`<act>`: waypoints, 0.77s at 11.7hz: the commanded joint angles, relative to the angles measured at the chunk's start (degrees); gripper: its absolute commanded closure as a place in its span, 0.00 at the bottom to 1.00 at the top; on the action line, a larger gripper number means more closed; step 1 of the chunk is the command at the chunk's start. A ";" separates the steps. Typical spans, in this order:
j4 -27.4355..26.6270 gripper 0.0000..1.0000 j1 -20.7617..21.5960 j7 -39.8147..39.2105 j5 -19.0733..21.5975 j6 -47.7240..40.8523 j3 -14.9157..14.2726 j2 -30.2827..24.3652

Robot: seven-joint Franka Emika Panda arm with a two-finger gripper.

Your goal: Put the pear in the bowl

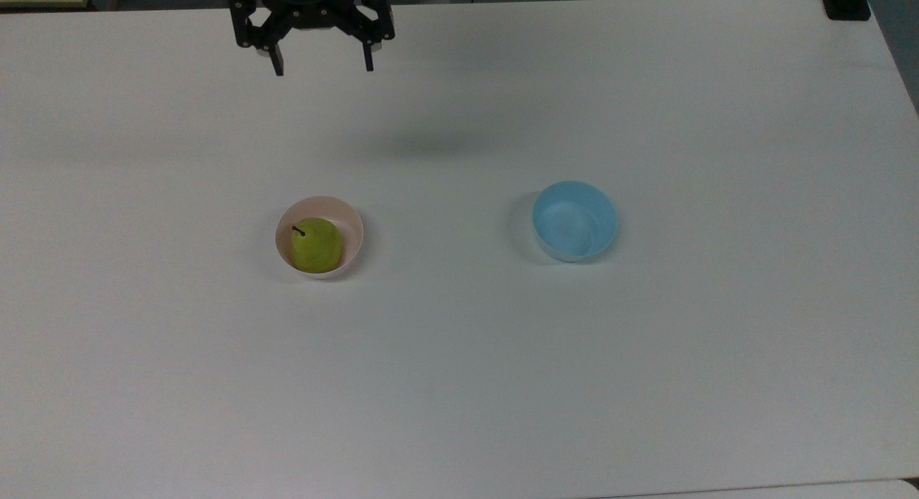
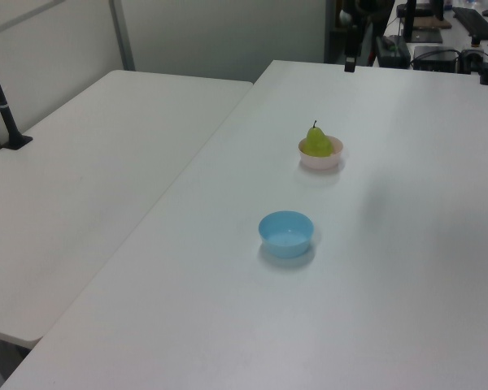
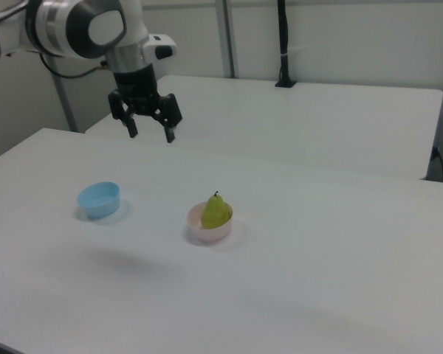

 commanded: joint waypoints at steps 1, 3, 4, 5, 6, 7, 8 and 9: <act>-2.20 0.00 0.76 2.10 5.36 -0.32 -0.47 -1.85; -2.55 0.00 0.76 1.75 5.54 0.03 -0.47 -1.76; -2.55 0.00 0.76 1.66 5.54 0.12 -0.47 -1.76; -2.55 0.00 0.76 1.57 5.54 0.12 -0.38 -1.76; -2.55 0.00 0.76 1.57 5.54 0.03 -0.47 -1.76; -2.55 0.00 1.03 1.57 5.45 -0.14 -0.38 -1.76; -2.64 0.00 1.90 1.83 5.19 -0.14 -0.38 -1.68; -2.64 0.00 1.99 1.49 5.10 -0.06 -0.38 -1.59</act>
